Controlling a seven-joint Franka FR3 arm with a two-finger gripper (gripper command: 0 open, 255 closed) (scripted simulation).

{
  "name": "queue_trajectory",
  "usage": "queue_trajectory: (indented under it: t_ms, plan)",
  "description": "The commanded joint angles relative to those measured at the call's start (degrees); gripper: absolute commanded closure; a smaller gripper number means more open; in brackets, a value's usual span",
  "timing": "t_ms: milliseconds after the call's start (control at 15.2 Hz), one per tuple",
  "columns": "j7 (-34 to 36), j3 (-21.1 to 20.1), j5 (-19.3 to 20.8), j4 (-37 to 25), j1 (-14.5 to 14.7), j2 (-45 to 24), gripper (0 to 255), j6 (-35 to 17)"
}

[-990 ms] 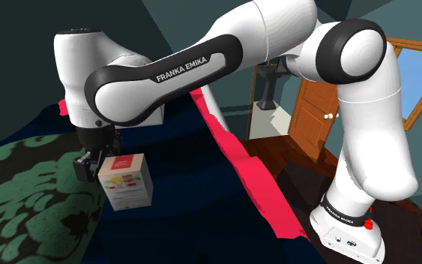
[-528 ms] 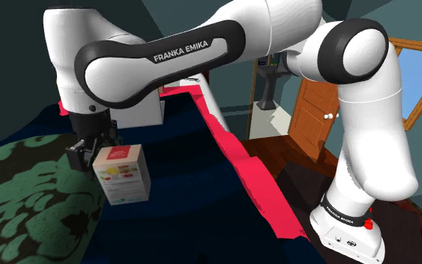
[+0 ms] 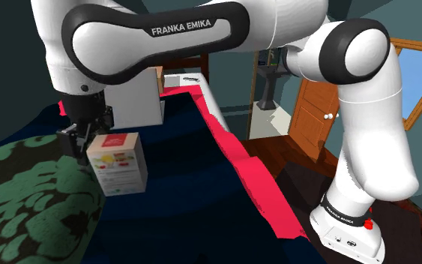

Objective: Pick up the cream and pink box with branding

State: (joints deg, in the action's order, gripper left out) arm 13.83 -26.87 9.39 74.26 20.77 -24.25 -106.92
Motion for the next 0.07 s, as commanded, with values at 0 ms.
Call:
queue_trajectory:
  t_ms: [0]
  plan:
    - [-0.04, 0.02, 0.08, -0.8, 0.11, -0.22, 255, 0.54]
